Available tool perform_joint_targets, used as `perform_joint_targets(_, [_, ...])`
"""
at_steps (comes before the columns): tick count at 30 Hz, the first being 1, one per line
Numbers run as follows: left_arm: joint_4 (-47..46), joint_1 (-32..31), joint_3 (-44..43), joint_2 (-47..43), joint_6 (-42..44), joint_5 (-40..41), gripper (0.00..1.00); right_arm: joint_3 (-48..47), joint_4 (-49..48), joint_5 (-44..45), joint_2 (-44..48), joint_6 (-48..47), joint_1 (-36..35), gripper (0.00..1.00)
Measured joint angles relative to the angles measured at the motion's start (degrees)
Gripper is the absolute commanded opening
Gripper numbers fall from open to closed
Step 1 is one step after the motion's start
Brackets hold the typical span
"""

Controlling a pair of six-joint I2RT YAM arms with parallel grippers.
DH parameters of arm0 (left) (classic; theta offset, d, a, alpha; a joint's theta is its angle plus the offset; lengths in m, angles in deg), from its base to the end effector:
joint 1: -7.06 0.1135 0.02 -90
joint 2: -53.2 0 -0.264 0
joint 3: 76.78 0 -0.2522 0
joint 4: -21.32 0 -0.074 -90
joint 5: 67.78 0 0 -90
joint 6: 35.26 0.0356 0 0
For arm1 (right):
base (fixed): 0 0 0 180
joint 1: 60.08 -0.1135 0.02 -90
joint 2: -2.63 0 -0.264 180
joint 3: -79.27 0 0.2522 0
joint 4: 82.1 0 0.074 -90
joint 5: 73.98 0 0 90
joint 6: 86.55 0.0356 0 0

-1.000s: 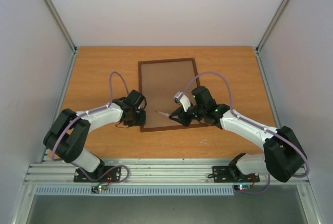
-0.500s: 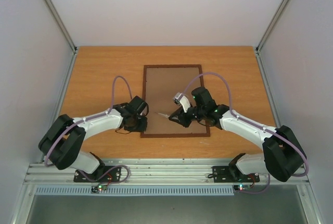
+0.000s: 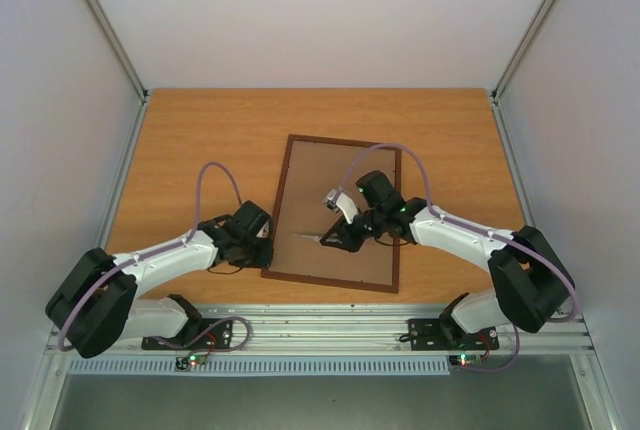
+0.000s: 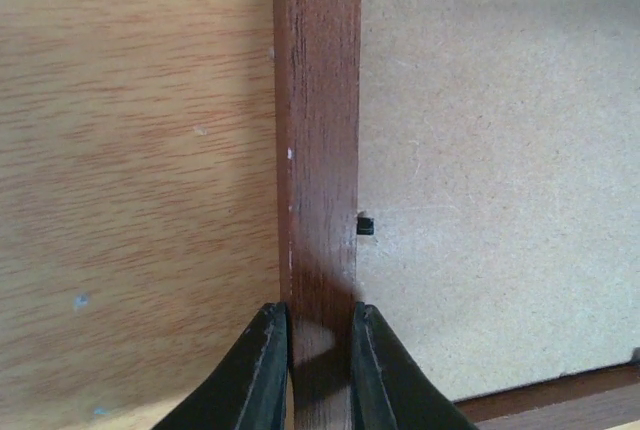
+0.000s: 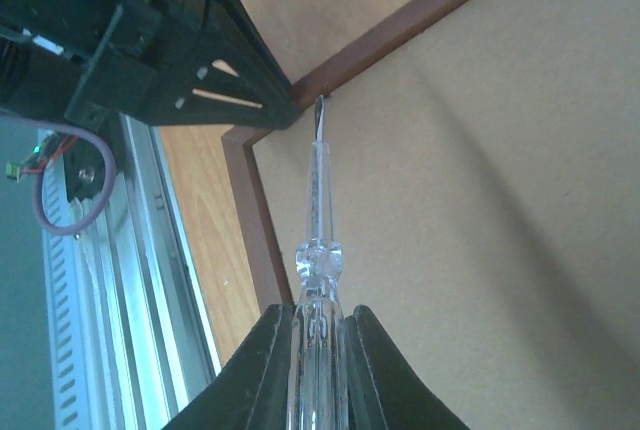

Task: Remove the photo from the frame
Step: Move the photo frame to the center of the board, then release the photo frame item from the photo frame.

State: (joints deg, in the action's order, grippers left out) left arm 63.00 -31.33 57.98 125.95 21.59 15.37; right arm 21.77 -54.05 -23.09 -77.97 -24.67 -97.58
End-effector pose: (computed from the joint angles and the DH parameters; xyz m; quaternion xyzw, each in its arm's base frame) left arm 0.1575 -0.1302 0.1469 0.0557 0.9803 -0.1531 0.1119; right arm 0.2026 0.1838 0.1959 -0.5751 0.6866 0.3402 0.2865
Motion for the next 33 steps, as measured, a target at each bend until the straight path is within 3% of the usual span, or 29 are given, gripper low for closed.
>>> perform_joint_targets(9, [-2.34,-0.22,3.74,-5.14,-4.35,-0.9,0.25,-0.26,-0.39,-0.46,-6.25,0.24,-3.45,0.01])
perform_joint_targets(33, [-1.07,-0.24,3.85,-6.23,-5.42,-0.48,0.24,-3.63,-7.56,-1.9,-16.83,4.79,-6.56,0.01])
